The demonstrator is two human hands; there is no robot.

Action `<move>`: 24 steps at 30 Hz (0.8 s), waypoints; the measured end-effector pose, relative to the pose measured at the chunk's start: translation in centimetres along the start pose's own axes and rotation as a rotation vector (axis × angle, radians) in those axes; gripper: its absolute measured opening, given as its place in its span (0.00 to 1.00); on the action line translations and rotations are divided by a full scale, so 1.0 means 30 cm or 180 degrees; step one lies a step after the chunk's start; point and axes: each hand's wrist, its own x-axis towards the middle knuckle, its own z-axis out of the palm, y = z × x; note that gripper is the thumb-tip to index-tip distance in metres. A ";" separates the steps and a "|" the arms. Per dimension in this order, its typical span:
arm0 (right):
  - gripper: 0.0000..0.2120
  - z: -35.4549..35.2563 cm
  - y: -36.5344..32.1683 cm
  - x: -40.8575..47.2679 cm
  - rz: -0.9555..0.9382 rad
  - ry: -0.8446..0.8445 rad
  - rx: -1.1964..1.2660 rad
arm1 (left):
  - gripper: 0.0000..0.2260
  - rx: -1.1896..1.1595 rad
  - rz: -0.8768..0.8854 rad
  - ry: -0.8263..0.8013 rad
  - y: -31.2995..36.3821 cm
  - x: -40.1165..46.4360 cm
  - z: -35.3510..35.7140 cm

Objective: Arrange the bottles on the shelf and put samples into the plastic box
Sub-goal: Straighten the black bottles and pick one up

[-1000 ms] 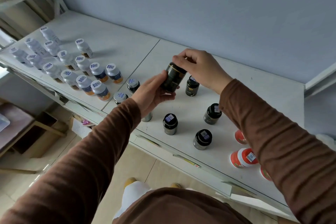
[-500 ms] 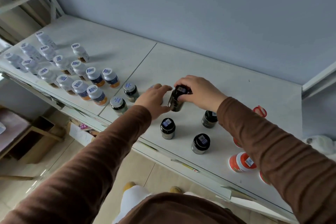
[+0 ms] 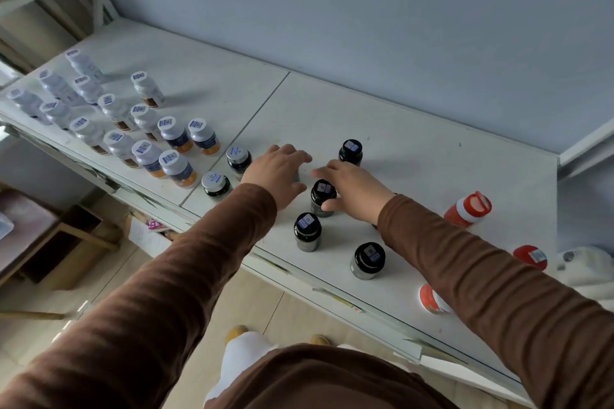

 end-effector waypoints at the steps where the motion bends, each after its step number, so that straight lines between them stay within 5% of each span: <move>1: 0.31 -0.015 0.004 -0.007 0.0025 -0.0024 0.0089 | 0.23 -0.0003 0.0004 0.0026 0.004 0.011 -0.003; 8: 0.17 -0.178 0.154 -0.026 0.0516 0.1220 0.0558 | 0.21 0.0261 0.0099 0.0155 0.064 0.160 -0.030; 15: 0.25 -0.119 0.210 0.084 0.0533 0.0347 -0.0112 | 0.22 0.0540 0.0045 -0.0220 0.111 0.273 0.026; 19: 0.23 -0.101 0.220 0.103 0.0505 0.0309 -0.0243 | 0.22 0.0479 -0.0046 -0.0365 0.111 0.279 0.049; 24: 0.16 -0.215 0.227 0.083 0.0678 0.0754 0.0845 | 0.17 -0.1199 -0.0376 -0.0205 0.070 0.266 0.017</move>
